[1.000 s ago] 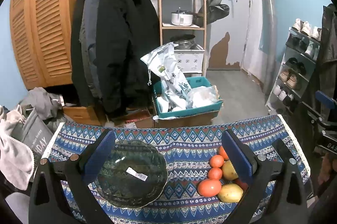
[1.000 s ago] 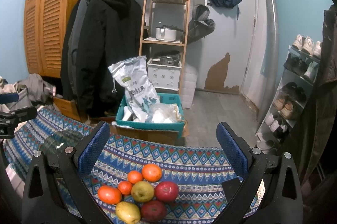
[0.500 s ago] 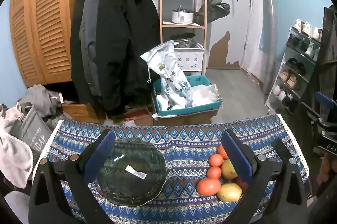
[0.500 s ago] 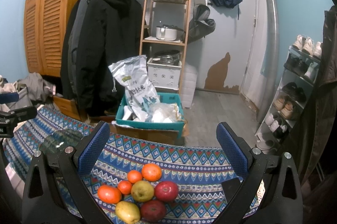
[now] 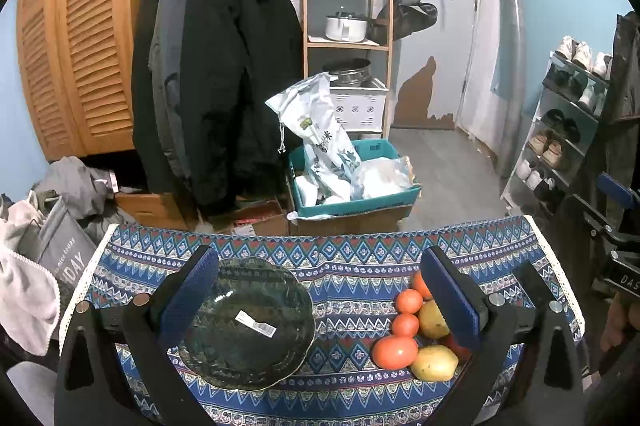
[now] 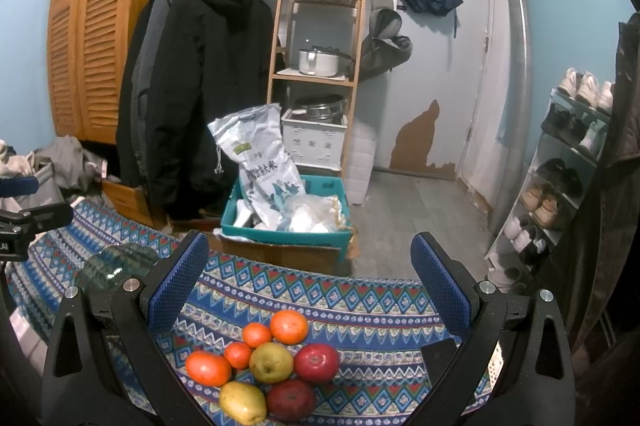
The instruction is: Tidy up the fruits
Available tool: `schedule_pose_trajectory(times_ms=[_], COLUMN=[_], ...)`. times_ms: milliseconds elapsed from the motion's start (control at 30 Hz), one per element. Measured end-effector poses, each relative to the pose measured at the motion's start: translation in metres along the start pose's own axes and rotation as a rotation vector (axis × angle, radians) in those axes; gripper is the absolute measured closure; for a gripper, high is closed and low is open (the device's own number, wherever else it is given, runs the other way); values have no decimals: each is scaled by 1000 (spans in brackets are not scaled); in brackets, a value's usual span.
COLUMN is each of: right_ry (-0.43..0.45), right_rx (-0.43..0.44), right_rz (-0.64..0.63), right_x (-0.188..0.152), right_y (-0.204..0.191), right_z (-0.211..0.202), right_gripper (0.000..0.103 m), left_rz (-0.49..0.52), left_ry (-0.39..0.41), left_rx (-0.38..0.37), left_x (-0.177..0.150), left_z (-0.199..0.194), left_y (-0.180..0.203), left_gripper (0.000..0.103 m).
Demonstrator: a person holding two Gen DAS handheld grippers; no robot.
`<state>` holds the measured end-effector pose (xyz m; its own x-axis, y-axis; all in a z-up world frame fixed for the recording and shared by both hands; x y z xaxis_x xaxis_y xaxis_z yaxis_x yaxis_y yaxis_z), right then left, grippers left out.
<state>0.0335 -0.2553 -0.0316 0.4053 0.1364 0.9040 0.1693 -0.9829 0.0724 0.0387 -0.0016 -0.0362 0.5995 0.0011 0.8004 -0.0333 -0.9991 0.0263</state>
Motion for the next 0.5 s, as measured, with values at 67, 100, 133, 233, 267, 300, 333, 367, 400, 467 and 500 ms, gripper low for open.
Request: schedule_pose_trajectory(times_ms=[67,100,133,233,267,300,333,367,400,467,500], right_ry=[1,1,1,1,0,0,2,2,2,2,2], right_rx=[0,-1,-1,-1,-1,-2,-1,-1,0,-1,0], right_rz=[-1,-2,-2,-2,-3,-3,-3,-3,-4,-4,-3], right_x=[0,0,0,0,0,0,0,0,0,0,0], right_y=[0,0,0,0,0,0,0,0,0,-1,-1], right_z=[0,0,0,0,0,0,0,0,0,0,0], right_gripper=[3,3,3,3,3,3,3,3,3,3,3], left_rz=[-1,-1,-1,0,0,0,0,0,0,-1,-1], left_ry=[0,0,1,0,0,0,0,-1,0,0,0], left_rx=[1,0,0,1,1,1,1,0,1,1,0], left_x=[0,0,0,0,0,0,0,0,0,0,0], left_z=[0,0,0,0,0,0,0,0,0,0,0], left_y=[0,0,0,0,0,0,0,0,0,0,0], left_gripper=[1,1,1,1,1,1,1,1,1,1,1])
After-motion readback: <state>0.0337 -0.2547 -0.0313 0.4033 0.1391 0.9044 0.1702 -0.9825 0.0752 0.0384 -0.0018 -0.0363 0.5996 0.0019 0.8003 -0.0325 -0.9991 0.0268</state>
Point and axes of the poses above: each gripper's, at about its wrist camera, not at the fingertips, and z roughly the way its jaws point, y to its right, x to its top, the point moved 5 cm from there along z, roughly the way its jaws point
